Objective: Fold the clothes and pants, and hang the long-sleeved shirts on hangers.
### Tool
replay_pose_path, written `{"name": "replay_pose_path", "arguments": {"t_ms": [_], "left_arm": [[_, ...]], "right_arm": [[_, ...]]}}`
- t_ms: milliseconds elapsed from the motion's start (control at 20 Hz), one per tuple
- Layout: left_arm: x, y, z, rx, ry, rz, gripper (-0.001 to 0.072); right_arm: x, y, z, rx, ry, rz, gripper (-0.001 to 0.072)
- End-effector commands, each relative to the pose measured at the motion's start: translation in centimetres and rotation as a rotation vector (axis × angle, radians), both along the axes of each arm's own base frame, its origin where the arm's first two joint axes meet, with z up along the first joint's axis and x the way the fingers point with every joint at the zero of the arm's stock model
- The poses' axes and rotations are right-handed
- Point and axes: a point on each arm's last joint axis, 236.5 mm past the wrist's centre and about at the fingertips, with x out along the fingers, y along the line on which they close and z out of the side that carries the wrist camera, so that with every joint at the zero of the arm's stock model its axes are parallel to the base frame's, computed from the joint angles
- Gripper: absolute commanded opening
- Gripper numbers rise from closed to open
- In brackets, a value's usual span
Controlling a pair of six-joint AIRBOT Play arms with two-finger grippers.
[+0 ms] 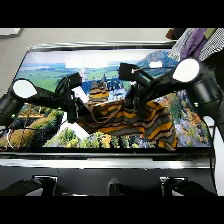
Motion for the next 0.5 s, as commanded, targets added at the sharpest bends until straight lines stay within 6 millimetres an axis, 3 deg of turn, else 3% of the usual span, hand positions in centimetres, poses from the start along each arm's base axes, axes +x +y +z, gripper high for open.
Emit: {"name": "replay_pose_path", "arguments": {"t_ms": [0, 200, 300, 450], "left_arm": [[-0.4, 0.2, 1.1, -0.003, -0.030, -0.005, 0.0026], [-1.0, 0.4, 2.9, -0.017, -0.076, -0.006, 0.0026], [-1.4, 0.5, 3.9, -0.025, -0.101, -0.007, 0.0026], [-2.0, 0.5, 5.1, -0.035, -0.134, -0.010, 0.0026]], "right_arm": [[1.7, -3.2, 2.3, -0.031, -0.105, -0.135, 0.0395], [3.6, -12.3, 6.1, 0.038, -0.138, -0.412, 0.0414], [3.7, -15.9, 6.5, 0.086, -0.095, -0.503, 0.0421], [4.0, -18.5, 5.4, 0.067, -0.104, -0.511, 0.0425]]}}
